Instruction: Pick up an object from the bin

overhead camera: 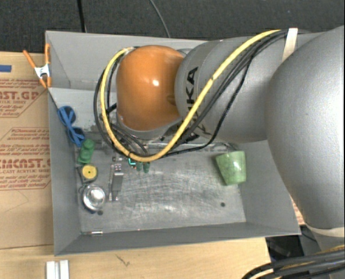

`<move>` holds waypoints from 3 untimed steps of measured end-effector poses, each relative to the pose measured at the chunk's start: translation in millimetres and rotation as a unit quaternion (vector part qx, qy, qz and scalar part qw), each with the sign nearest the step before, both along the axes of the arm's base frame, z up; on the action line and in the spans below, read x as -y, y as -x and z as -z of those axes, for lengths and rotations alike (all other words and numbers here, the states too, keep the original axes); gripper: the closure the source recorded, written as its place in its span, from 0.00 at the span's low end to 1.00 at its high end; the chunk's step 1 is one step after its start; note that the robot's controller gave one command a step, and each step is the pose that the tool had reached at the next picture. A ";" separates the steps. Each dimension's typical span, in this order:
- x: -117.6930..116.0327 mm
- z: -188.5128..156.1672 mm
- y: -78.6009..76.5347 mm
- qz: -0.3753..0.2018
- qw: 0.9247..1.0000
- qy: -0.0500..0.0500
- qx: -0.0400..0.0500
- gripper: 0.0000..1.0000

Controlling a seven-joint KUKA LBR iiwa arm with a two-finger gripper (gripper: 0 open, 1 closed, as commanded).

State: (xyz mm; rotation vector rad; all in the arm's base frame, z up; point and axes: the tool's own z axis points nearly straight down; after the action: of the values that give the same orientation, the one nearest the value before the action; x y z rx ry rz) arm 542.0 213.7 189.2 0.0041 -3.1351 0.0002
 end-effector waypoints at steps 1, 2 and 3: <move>0.6 113.7 4.5 -0.037 0.999 -0.002 0.015 0.00; -21.9 115.6 -14.5 0.033 0.999 0.011 -0.001 0.00; -22.4 113.5 -15.5 0.032 0.999 0.010 0.000 1.00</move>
Offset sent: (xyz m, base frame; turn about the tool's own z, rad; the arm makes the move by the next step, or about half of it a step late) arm -0.0120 0.0006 -0.1192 -0.0789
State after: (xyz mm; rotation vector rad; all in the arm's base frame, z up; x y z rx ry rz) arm 557.4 236.1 75.6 -0.0954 -3.1338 0.0298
